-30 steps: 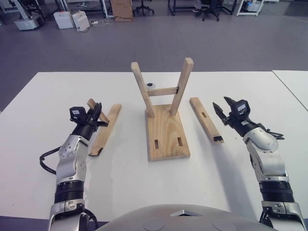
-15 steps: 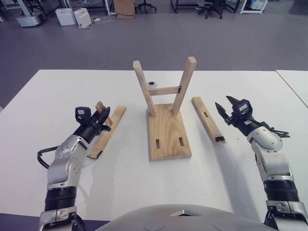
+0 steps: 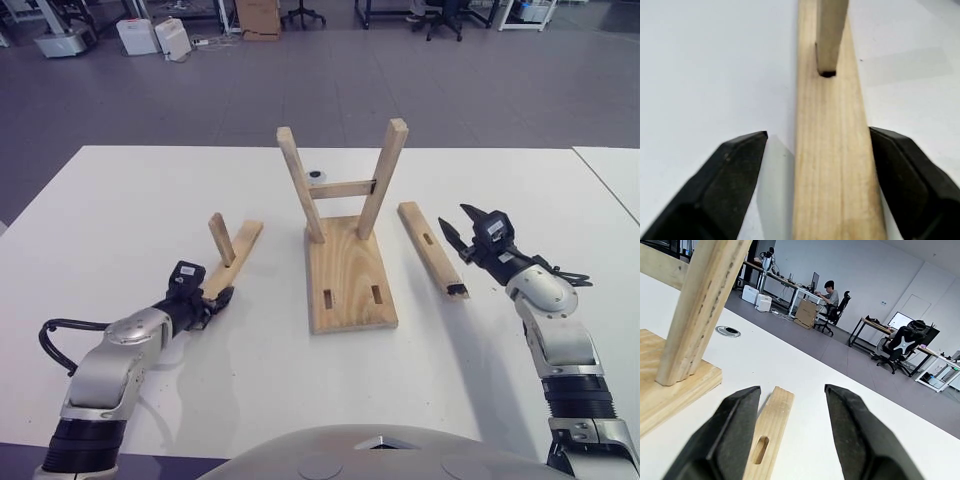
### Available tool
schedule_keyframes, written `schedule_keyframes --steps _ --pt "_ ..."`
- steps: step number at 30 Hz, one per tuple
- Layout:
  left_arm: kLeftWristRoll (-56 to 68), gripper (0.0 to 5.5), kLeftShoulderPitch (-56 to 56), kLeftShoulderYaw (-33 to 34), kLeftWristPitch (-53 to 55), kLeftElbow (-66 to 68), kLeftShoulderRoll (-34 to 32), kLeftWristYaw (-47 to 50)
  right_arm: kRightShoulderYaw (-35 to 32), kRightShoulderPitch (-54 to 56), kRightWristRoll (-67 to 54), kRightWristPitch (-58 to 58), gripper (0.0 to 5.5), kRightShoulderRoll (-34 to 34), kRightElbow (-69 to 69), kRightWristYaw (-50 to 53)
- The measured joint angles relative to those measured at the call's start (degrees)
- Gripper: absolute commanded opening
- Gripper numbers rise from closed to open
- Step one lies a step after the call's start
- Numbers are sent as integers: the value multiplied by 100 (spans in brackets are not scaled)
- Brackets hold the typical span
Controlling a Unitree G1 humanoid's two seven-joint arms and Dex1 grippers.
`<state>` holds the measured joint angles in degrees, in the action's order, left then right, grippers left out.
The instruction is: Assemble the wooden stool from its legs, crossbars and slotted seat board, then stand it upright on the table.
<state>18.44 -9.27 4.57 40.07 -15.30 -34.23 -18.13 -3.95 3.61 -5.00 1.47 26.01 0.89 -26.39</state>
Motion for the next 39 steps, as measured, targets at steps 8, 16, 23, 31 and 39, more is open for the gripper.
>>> schedule_keyframes --steps 8,16,23,31,39 --pt "-61 203 -79 131 -559 308 221 -179 2 2 -81 100 238 -6 10 -52" --pt "712 203 988 1158 -1719 2 848 -378 -519 1427 -2466 2303 238 -332 830 -282" --pt "1115 203 2955 370 -1743 -1196 1096 -288 -905 4015 -5466 3964 238 -1892 850 1132" --pt "434 203 3059 -796 -1857 -1255 1213 -571 -1482 4563 -7018 4337 238 -2168 482 2556" --pt "42 203 2947 -1030 -2122 -1254 923 -1129 -1296 4143 -7269 4902 107 -1689 717 2822"
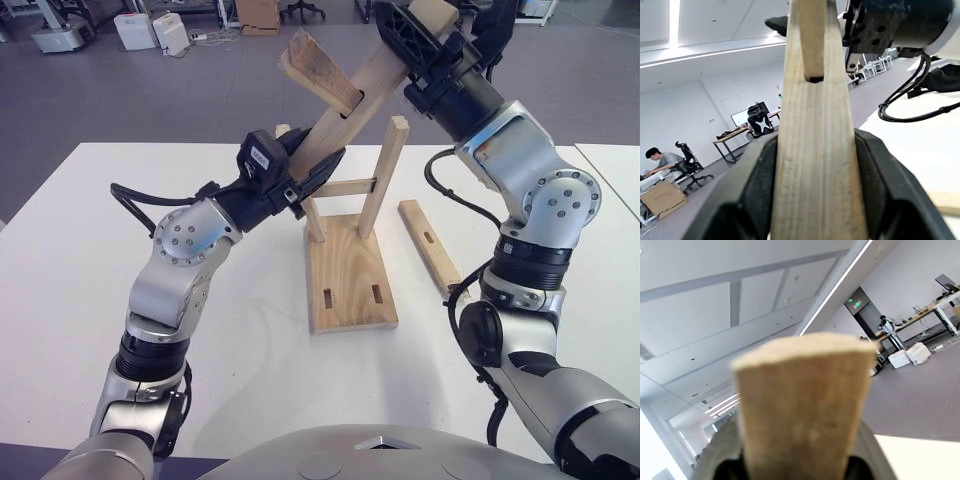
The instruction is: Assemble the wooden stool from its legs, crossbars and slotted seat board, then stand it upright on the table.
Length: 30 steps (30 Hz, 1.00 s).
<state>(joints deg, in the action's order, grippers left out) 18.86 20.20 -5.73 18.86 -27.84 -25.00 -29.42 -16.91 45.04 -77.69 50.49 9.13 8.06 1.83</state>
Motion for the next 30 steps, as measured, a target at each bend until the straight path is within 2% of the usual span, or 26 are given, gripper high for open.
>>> schedule_keyframes --steps 3,4,7,10,15,20,30 --pt "-38 203 -218 -167 1 -100 -5 -155 -89 -563 -481 153 106 166 392 244" --pt "-140 242 -389 -342 5 -201 -46 -223 -137 -1016 -741 198 106 253 697 392" --pt "-382 301 -691 -722 28 -345 -135 -333 -302 -2200 -1127 168 102 423 1348 970" --pt "-719 355 -1264 -824 28 -381 -283 -246 -662 -3432 -1421 -197 102 502 2149 1311" --pt "-936 422 -1807 -797 41 -409 -354 -119 -1000 -5152 -940 -584 102 794 2666 1167" --pt "-1215 423 -1984 -731 12 -344 -387 -34 -948 -5624 -497 -808 102 1004 2656 750" --pt "-1219 423 -1982 -539 6 -251 -109 109 -220 -5405 555 -1487 102 834 2615 503"
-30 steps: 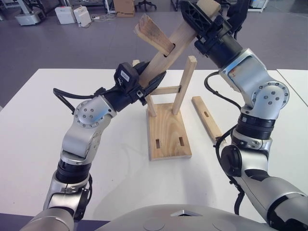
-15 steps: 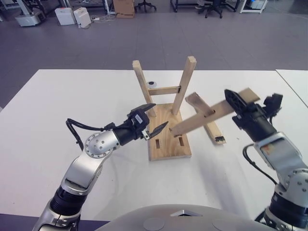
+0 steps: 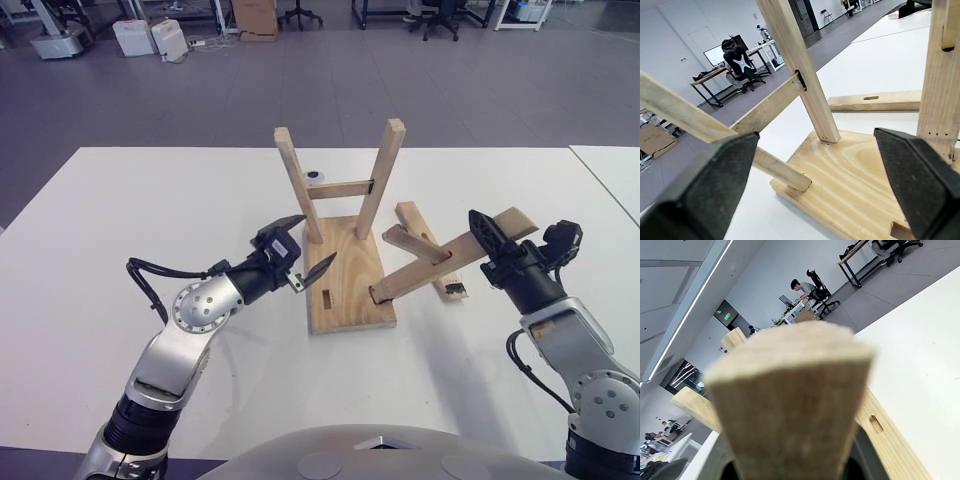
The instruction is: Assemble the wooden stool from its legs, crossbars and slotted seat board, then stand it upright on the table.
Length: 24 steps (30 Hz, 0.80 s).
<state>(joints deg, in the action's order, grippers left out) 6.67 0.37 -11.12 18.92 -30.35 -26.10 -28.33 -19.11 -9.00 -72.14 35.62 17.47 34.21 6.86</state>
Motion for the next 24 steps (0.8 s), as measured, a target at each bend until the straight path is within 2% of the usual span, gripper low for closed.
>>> schedule_keyframes --steps 5,10,13,20,21,24 --pt "318 423 122 418 184 69 456 286 175 233 466 -63 104 195 -8 -15" --pt "385 423 139 467 188 107 517 345 926 709 1853 -15 107 1064 391 -88" --pt "384 423 185 492 188 165 563 393 1319 807 2430 188 105 1305 347 -124" --pt "386 423 388 462 184 319 583 389 1442 894 2738 2 105 1076 68 -499" --pt "387 423 426 463 184 320 583 388 1363 936 2644 44 140 1021 34 -501" --pt "388 423 448 465 181 337 582 388 1164 1127 2153 436 179 882 4 -421"
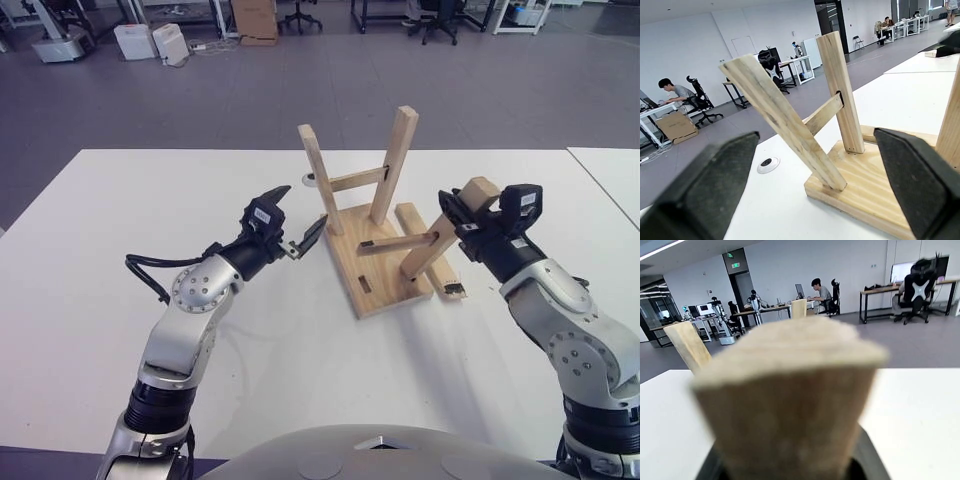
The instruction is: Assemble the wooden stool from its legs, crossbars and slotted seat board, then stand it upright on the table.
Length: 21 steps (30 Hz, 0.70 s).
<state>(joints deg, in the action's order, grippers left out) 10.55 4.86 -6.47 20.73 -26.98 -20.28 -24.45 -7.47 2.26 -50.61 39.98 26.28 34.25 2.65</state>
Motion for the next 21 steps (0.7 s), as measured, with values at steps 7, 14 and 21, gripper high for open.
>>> schedule_keyframes --steps 7,14,21 --pt "8 423 22 20 -46 176 47 1 -1570 1485 -1720 -260 315 371 280 44" --pt "9 423 218 111 -163 416 125 4 -536 466 266 7 391 1123 -1848 -723" --pt "1 423 275 98 -145 428 156 6 596 206 1243 155 391 557 -2724 -1401"
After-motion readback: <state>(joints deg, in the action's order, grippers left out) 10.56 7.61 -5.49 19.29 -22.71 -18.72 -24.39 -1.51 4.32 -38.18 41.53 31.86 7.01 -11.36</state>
